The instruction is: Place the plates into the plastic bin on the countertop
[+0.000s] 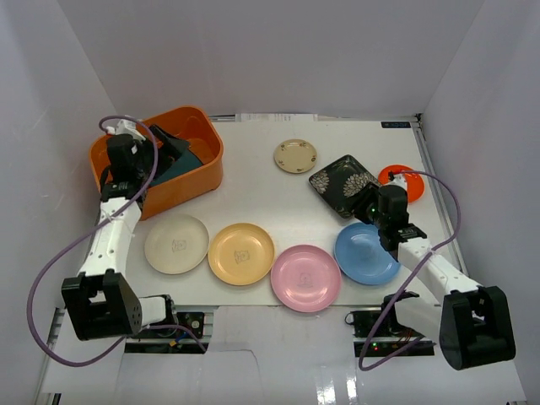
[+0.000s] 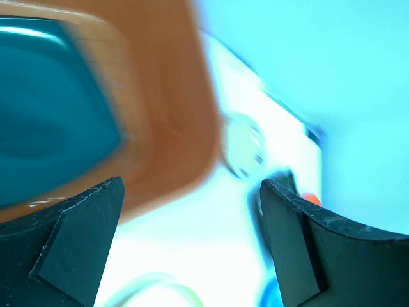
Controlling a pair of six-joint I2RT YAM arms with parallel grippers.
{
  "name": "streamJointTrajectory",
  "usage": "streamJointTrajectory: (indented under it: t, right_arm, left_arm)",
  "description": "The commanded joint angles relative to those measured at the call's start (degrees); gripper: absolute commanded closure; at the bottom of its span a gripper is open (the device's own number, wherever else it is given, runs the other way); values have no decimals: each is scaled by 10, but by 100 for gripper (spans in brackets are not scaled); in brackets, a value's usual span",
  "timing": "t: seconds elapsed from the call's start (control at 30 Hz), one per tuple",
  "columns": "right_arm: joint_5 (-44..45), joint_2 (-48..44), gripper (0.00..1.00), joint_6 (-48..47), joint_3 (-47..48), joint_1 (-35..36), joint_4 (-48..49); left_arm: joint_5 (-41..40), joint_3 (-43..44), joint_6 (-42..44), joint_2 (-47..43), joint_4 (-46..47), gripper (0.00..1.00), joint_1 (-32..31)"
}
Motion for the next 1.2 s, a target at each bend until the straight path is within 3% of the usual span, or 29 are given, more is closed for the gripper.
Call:
streamJointTrajectory:
  t: [0.0, 0.23, 0.47, 0.6, 0.9, 1.17]
  right_arm:
    - [7, 21, 54, 18, 24, -39, 4]
    - [5, 47, 43, 17, 24, -125, 12]
    - [-1, 76, 33, 16, 27, -192, 32]
    - [-39, 96, 33, 15, 15, -229, 59]
    - [-110, 205, 33, 47, 8, -238, 170]
    - [-161, 316, 43, 85, 24, -236, 262]
  left_arm:
    - [66, -17, 20, -71, 76, 2, -70]
    - [171, -68, 110, -125, 75, 2, -229]
    - [168, -97, 186, -171, 76, 2, -368]
    - [178, -115, 190, -166, 87, 2, -378]
    - [155, -122, 201, -163, 83, 2, -385]
    - [151, -122, 201, -136, 83, 2, -386]
